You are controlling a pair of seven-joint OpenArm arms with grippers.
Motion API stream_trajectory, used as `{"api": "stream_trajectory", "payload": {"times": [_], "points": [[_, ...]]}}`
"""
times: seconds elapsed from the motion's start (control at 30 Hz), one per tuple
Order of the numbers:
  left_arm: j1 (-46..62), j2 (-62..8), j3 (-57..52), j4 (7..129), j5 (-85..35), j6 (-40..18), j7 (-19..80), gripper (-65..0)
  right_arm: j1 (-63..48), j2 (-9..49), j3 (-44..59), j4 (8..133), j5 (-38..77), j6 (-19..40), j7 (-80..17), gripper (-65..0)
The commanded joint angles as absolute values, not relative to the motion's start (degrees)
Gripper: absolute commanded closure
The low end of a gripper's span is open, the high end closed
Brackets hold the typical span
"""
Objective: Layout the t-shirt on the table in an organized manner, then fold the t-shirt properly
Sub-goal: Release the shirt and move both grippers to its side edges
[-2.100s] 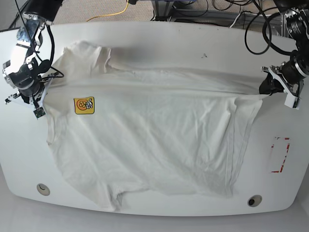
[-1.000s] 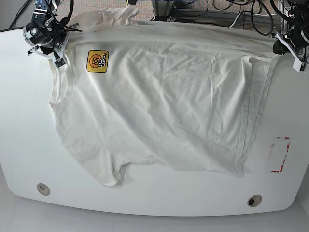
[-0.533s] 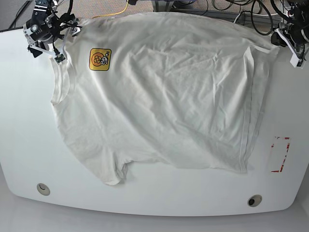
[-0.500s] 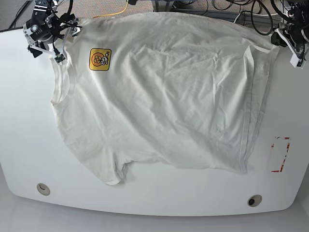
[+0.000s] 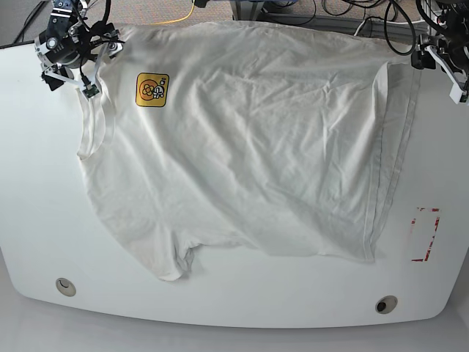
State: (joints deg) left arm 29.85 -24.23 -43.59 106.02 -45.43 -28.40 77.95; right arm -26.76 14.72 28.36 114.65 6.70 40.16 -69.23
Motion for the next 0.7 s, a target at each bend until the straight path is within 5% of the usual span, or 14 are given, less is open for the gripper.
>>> {"api": "stream_trajectory", "payload": {"times": [0.0, 0.67], "points": [[27.7, -26.1, -44.4, 106.9, -46.0, -28.5, 77.0, -48.1, -24.3, 15.7, 31.7, 115.6, 6.5, 40.0, -68.8, -62.0], [-10.0, -24.0, -39.4, 99.0, -42.7, -25.6, 77.0, -48.1, 5.4, 16.1, 34.5, 105.5, 6.0, 40.0, -68.4, -62.0]]}}
